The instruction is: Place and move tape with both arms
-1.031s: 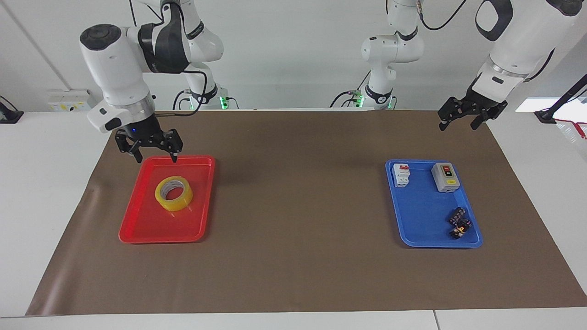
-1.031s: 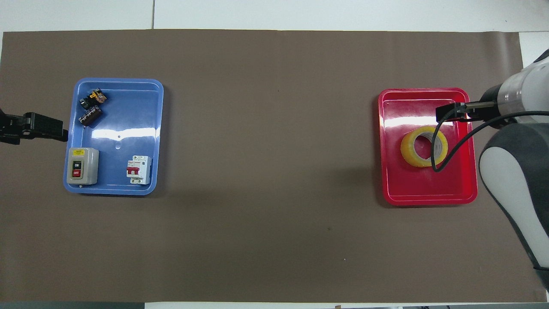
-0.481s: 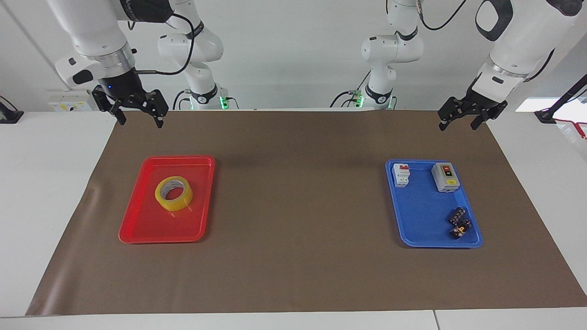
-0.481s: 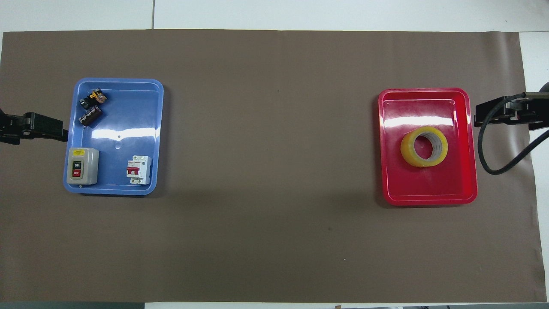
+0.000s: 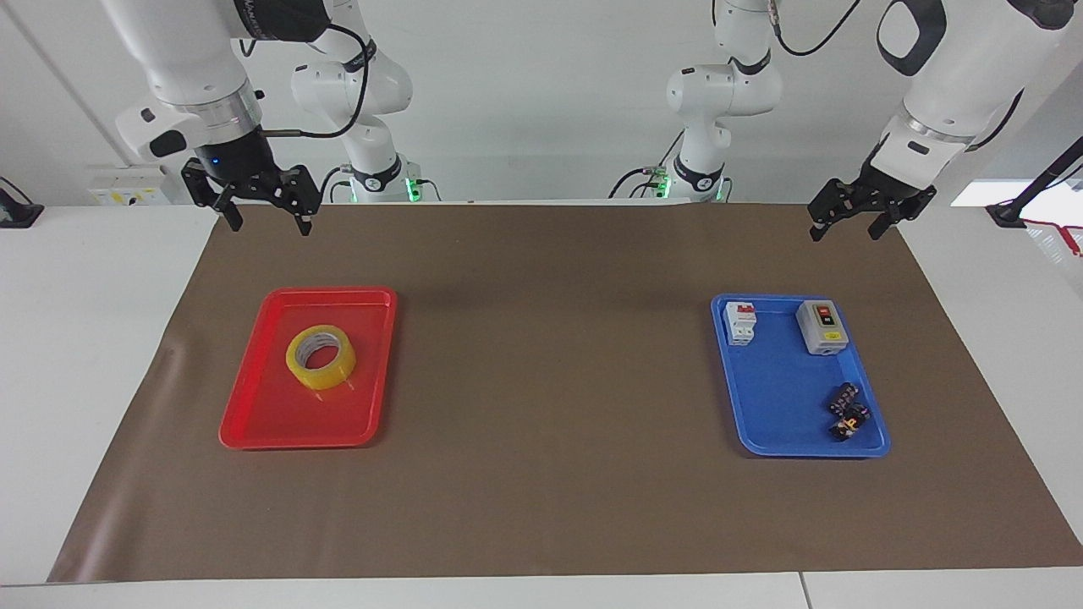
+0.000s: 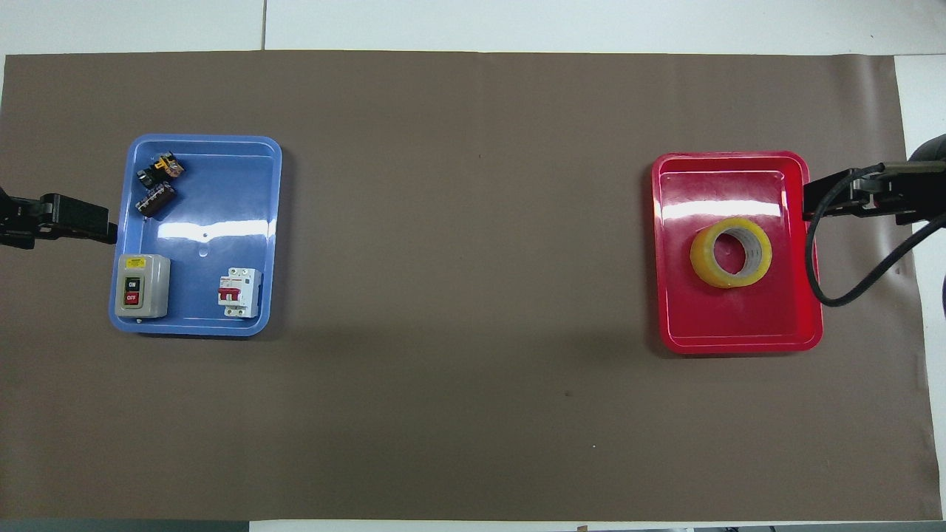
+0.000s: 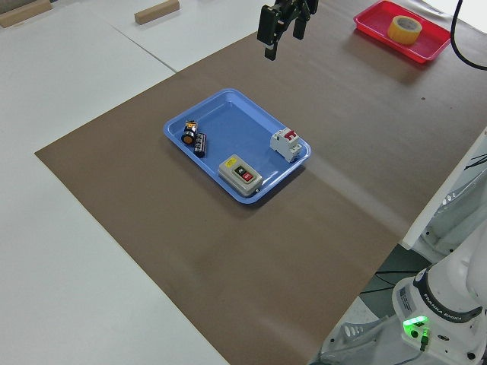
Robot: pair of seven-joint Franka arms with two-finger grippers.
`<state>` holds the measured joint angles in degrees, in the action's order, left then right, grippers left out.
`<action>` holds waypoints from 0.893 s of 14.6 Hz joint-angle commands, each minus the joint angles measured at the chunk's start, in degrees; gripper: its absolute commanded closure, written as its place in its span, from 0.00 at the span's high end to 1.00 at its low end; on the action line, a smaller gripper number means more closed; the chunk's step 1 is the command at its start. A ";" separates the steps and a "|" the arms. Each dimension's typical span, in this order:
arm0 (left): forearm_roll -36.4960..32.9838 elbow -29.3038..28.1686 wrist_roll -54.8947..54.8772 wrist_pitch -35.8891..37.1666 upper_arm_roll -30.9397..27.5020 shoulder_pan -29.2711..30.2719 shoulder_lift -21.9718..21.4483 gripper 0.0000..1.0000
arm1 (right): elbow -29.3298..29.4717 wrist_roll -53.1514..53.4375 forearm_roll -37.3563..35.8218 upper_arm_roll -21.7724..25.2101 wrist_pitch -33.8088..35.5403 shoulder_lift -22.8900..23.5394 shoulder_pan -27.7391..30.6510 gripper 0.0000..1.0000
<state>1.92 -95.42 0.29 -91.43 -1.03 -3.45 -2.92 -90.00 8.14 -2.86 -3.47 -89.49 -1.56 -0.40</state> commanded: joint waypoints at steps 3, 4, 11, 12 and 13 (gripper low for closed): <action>-0.16 0.15 -0.55 0.90 -0.55 -0.33 -0.06 1.00 | 3.43 0.03 0.49 -1.80 4.50 0.77 0.93 1.00; -0.16 0.15 -0.55 0.90 -0.55 -0.33 -0.06 1.00 | 3.34 0.38 1.10 -1.80 4.41 0.77 1.10 1.00; -0.07 0.15 -0.55 0.90 -0.55 -0.33 -0.06 1.00 | 3.25 0.21 2.08 -1.45 4.41 0.68 1.28 1.00; -0.07 0.15 -0.55 0.90 -0.55 -0.33 -0.06 1.00 | 3.17 -0.05 1.03 -1.53 4.50 0.68 1.19 1.00; -0.07 0.15 -0.55 0.90 -0.55 -0.33 -0.06 1.00 | 3.16 -0.06 0.67 -1.54 4.59 0.68 1.19 1.00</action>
<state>1.92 -95.42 0.29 -91.43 -1.03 -3.45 -2.92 -87.93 8.23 -1.28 -4.64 -85.87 -1.52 0.41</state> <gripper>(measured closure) 0.000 0.000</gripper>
